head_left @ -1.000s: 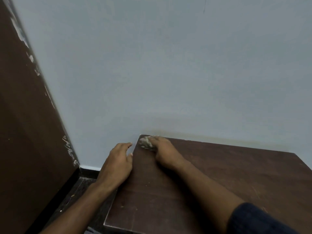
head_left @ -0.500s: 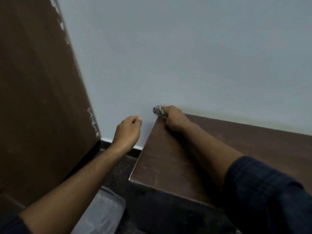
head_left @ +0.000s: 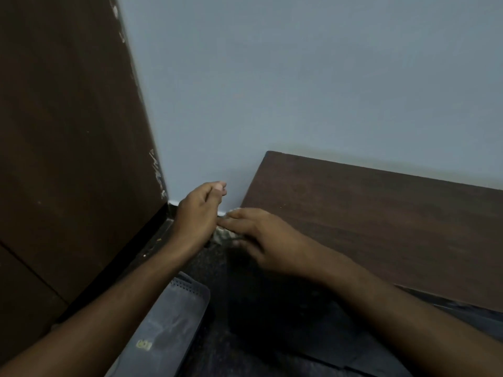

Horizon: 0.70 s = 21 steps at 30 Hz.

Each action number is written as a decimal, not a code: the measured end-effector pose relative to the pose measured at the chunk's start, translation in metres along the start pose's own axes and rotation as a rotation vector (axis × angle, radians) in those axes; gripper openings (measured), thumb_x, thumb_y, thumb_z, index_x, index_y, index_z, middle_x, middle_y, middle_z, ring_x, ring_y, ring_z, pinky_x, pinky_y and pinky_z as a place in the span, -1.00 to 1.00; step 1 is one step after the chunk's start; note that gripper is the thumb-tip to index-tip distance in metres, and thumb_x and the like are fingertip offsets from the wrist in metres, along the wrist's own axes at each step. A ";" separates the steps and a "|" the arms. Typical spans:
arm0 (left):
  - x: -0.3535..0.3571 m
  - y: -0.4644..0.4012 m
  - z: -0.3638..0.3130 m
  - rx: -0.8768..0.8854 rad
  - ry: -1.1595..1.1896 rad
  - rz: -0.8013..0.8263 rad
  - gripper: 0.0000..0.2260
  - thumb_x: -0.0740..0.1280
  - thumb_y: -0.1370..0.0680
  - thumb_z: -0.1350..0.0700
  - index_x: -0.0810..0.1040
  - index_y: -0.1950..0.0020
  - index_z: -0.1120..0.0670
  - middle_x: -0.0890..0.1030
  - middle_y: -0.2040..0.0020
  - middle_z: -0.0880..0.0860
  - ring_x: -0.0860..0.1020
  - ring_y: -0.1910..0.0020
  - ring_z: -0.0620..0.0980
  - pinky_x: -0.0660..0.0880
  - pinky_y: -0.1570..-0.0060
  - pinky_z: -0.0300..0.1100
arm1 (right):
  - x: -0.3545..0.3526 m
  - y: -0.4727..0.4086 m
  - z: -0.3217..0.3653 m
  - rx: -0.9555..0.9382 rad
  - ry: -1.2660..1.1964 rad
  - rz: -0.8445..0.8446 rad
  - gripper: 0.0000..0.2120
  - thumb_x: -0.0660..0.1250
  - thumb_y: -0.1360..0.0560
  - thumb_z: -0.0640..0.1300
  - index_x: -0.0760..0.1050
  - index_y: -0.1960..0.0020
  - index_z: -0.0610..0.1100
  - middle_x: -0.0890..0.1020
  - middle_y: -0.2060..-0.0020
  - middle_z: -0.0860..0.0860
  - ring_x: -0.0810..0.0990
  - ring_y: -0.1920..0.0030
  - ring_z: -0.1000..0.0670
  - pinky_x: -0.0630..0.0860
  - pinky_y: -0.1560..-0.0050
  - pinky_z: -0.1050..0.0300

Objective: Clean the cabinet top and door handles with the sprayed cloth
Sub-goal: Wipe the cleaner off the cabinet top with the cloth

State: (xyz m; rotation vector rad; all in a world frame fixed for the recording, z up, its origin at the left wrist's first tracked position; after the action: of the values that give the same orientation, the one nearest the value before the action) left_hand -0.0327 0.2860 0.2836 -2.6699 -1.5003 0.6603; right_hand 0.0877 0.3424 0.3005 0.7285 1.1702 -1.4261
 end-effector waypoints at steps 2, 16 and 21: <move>-0.002 0.001 -0.010 0.053 -0.033 -0.008 -0.71 0.20 -0.65 -0.02 0.60 -0.28 0.00 0.65 -0.20 -0.02 0.59 -0.18 -0.04 0.52 -0.26 0.06 | 0.005 -0.016 0.001 0.004 0.039 -0.008 -0.77 0.32 -0.51 -0.29 0.60 -0.14 -0.26 0.63 -0.03 -0.20 0.56 0.01 -0.19 0.53 -0.04 -0.10; 0.011 0.007 -0.041 0.241 -0.058 0.043 -0.75 0.29 -0.64 0.07 0.59 -0.30 -0.02 0.64 -0.19 -0.09 0.58 -0.17 -0.14 0.54 -0.17 -0.12 | -0.009 0.109 -0.002 -0.026 0.457 -0.040 -0.64 0.13 -0.70 -0.13 0.36 -0.48 -0.08 0.35 -0.48 -0.10 0.24 -0.50 -0.25 0.26 -0.45 -0.12; 0.018 0.012 -0.056 0.309 -0.128 0.070 -0.75 0.28 -0.64 0.09 0.59 -0.30 -0.03 0.64 -0.20 -0.08 0.59 -0.16 -0.15 0.53 -0.19 -0.11 | 0.023 0.045 0.027 -0.101 0.460 -0.128 -0.63 0.21 -0.65 -0.20 0.39 -0.45 -0.18 0.41 -0.41 -0.18 0.30 -0.43 -0.32 0.20 -0.44 -0.21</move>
State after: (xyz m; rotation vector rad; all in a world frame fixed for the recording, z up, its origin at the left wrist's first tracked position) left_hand 0.0060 0.3051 0.3261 -2.4939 -1.2141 0.9946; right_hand 0.1308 0.3127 0.2767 0.9548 1.6560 -1.3276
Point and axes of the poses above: each hand's wrist, its own y-axis away from the middle knuckle, its own x-axis out of the palm, z = x × y, the point moved 8 cm from there along -y, towards the middle knuckle
